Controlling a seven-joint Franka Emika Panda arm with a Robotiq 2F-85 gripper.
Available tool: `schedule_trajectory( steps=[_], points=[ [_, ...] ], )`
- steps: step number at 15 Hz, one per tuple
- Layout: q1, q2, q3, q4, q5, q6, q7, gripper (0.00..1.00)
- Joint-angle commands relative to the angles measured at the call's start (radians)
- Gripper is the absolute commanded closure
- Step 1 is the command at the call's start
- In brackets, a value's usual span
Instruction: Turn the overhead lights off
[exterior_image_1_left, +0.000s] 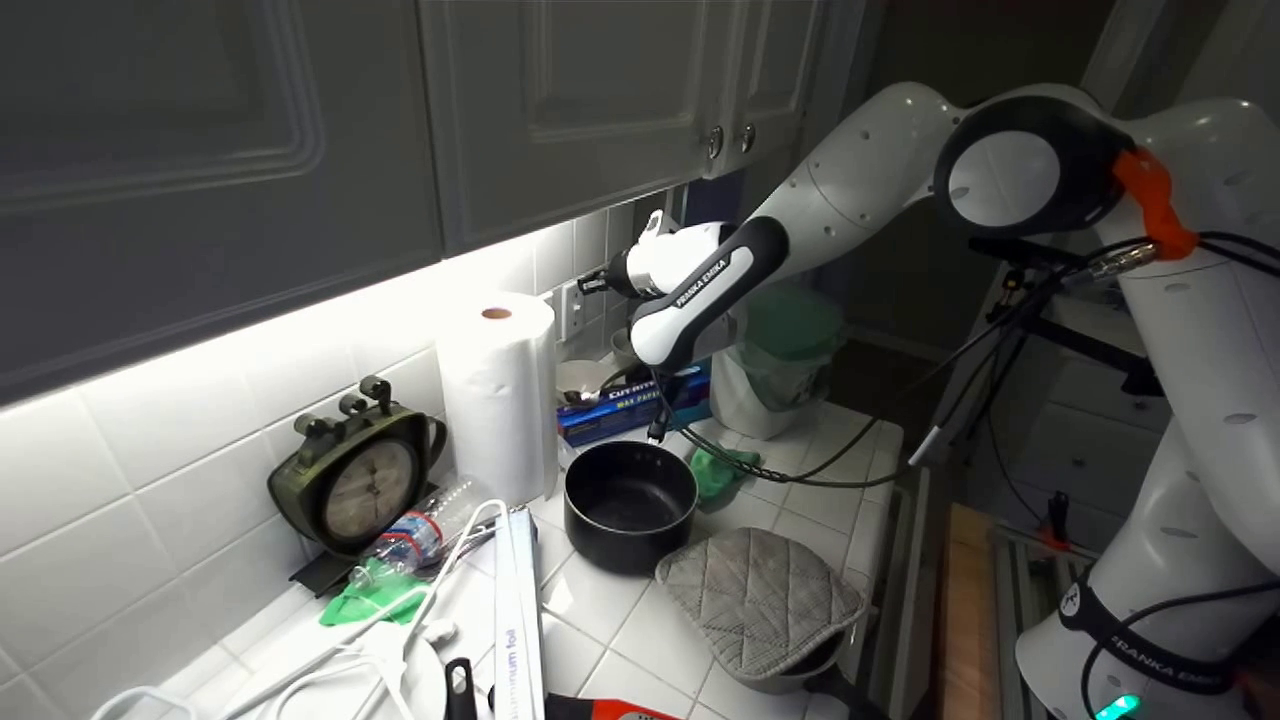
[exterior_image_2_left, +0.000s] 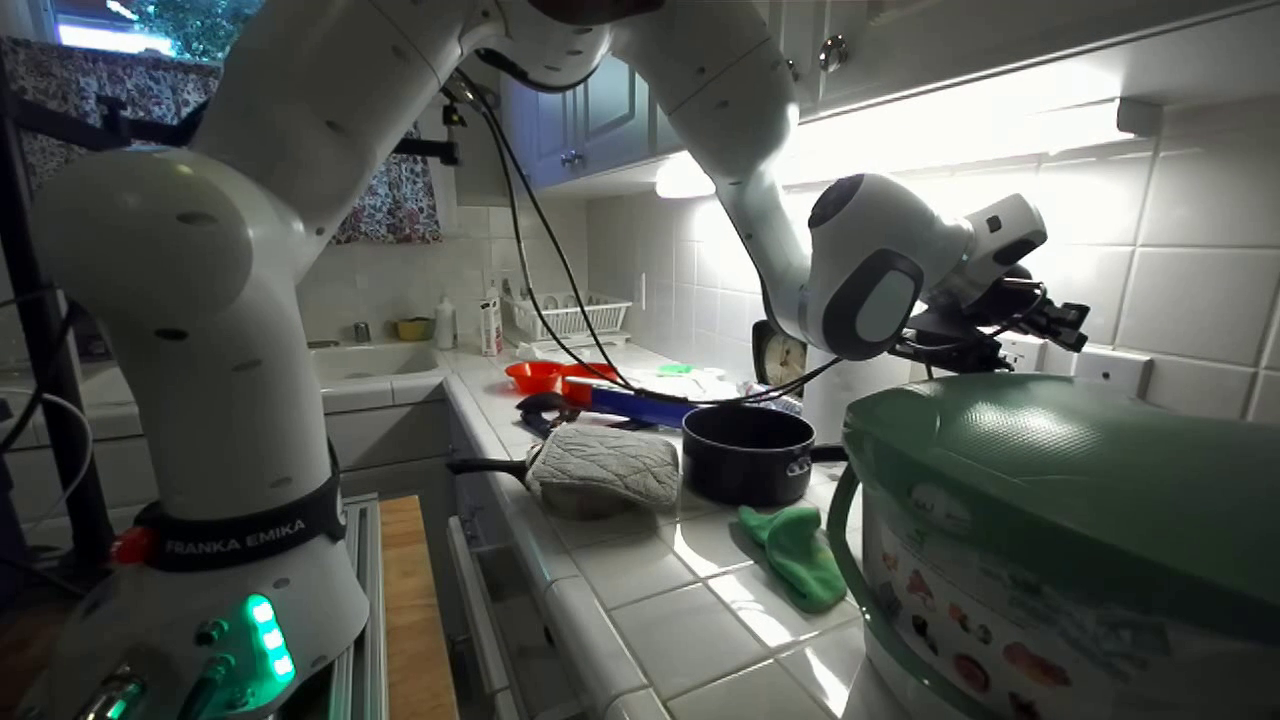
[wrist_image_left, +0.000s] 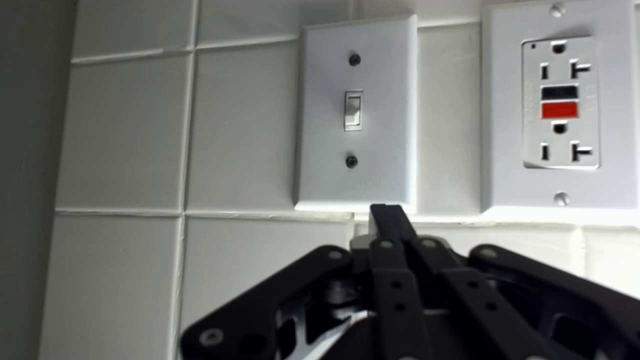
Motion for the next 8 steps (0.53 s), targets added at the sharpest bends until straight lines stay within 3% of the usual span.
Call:
schedule_trajectory(
  steps=[1, 8],
  points=[
    [-0.031, 0.049, 0.014, 0.056, -0.018, 0.009, 0.021, 1.00],
    [-0.055, 0.077, 0.028, 0.077, -0.028, 0.007, 0.029, 1.00]
  ],
)
